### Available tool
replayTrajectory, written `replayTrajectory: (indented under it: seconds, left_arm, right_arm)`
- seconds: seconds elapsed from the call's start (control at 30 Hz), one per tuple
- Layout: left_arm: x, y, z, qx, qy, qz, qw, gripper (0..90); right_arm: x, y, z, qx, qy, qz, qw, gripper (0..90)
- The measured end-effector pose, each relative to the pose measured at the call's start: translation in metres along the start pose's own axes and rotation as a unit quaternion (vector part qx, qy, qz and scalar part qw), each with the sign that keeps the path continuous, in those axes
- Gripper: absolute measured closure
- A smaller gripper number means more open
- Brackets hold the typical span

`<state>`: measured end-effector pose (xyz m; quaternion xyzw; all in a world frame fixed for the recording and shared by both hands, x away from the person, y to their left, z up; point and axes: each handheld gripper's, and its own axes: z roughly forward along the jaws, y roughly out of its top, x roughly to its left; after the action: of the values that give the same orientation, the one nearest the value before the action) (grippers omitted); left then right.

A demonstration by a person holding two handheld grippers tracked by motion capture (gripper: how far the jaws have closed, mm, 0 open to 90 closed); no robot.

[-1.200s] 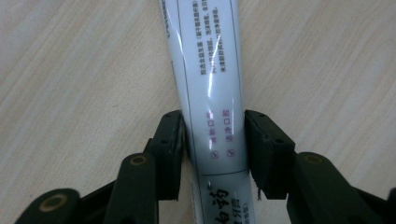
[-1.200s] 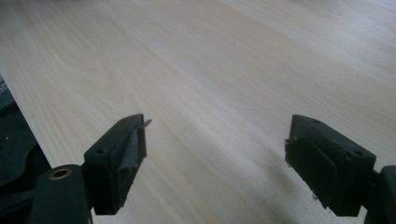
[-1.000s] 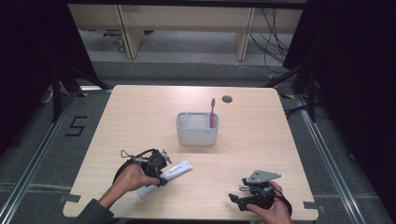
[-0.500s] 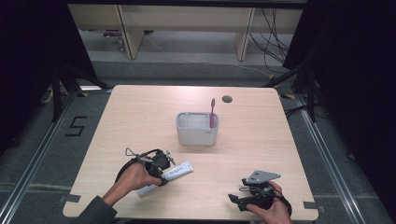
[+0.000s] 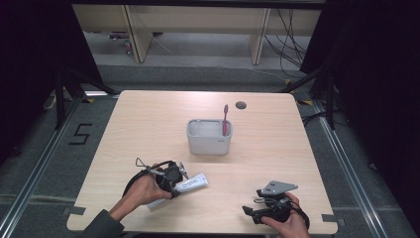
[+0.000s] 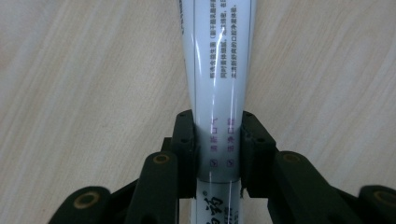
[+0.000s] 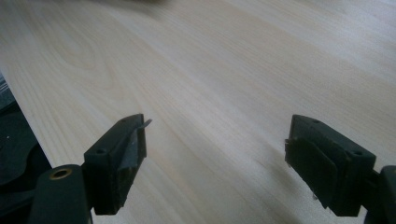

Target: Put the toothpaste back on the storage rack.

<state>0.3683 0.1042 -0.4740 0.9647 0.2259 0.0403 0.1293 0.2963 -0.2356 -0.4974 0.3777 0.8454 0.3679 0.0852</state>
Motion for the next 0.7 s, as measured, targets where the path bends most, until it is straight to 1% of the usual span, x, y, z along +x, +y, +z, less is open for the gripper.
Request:
replayTrajectory:
  seconds: [0.03,0.07,0.1,0.13,0.17,0.2,0.3,0.33,0.37,0.4,0.47,0.5,0.53,0.57,0.63,0.67,0.7]
  left_arm:
    - [0.000,0.000,-0.001,-0.005,-0.002,0.000,1.0000,71.1]
    - [0.001,0.000,-0.004,-0.009,-0.006,-0.001,0.9999,71.2]
    - [0.001,0.000,-0.005,-0.016,-0.007,-0.002,0.9998,71.2]
    - [0.002,0.000,-0.008,-0.020,-0.007,-0.004,0.9998,71.3]
    - [0.003,0.000,-0.009,-0.022,-0.013,-0.001,0.9997,71.3]
    - [0.004,0.000,-0.012,-0.023,-0.016,0.005,0.9996,71.2]
    - [0.005,-0.001,-0.017,-0.035,-0.020,-0.001,0.9992,71.3]
    - [0.004,-0.001,-0.018,-0.041,-0.019,-0.005,0.9989,71.3]
    - [0.005,-0.001,-0.020,-0.042,-0.021,-0.004,0.9989,71.4]
    - [0.005,-0.002,-0.022,-0.051,-0.020,-0.009,0.9985,71.4]
    - [0.009,-0.001,-0.028,-0.060,-0.020,-0.005,0.9980,71.5]
    - [0.010,-0.001,-0.032,-0.068,-0.013,-0.004,0.9976,71.5]
    - [0.011,-0.001,-0.035,-0.075,-0.010,-0.007,0.9971,71.5]
    - [0.013,-0.001,-0.039,-0.080,-0.010,-0.005,0.9967,71.5]
    - [0.018,-0.001,-0.048,-0.106,-0.004,-0.012,0.9943,71.5]
    - [0.020,0.000,-0.052,-0.117,-0.002,-0.017,0.9929,71.5]
    - [0.022,0.000,-0.056,-0.135,0.006,-0.019,0.9906,71.5]
  right_arm:
    - [0.000,0.000,0.000,0.000,0.000,0.001,1.0000,21.1]
    - [0.002,0.000,0.000,0.002,0.001,0.009,1.0000,21.1]
    - [0.000,0.000,0.000,-0.001,0.000,-0.002,1.0000,21.1]
    - [0.000,0.000,0.001,-0.008,0.000,0.002,1.0000,21.1]
    - [0.001,0.000,0.000,0.002,0.001,0.009,1.0000,21.1]
    - [0.000,0.000,0.000,0.000,0.001,0.002,1.0000,21.1]
    - [0.000,0.000,-0.001,0.001,0.001,-0.001,1.0000,21.1]
    - [-0.001,0.000,-0.001,0.000,-0.003,0.000,1.0000,21.1]
    - [-0.001,0.000,-0.001,-0.001,-0.003,0.001,1.0000,21.1]
    - [-0.001,0.000,-0.001,-0.003,-0.001,0.002,1.0000,21.1]
    - [-0.001,0.000,-0.001,-0.002,-0.001,0.001,1.0000,21.1]
    - [-0.001,0.000,-0.001,-0.001,0.000,0.002,1.0000,21.1]
    - [-0.003,0.000,0.000,-0.003,0.001,-0.004,1.0000,21.1]
    - [-0.002,0.000,-0.001,-0.002,-0.001,0.000,1.0000,21.1]
    - [-0.002,0.000,-0.002,-0.003,-0.003,0.003,1.0000,21.1]
    - [-0.001,0.000,-0.002,-0.001,-0.002,0.014,0.9999,21.1]
    - [-0.002,0.000,-0.002,-0.003,-0.003,0.007,1.0000,21.1]
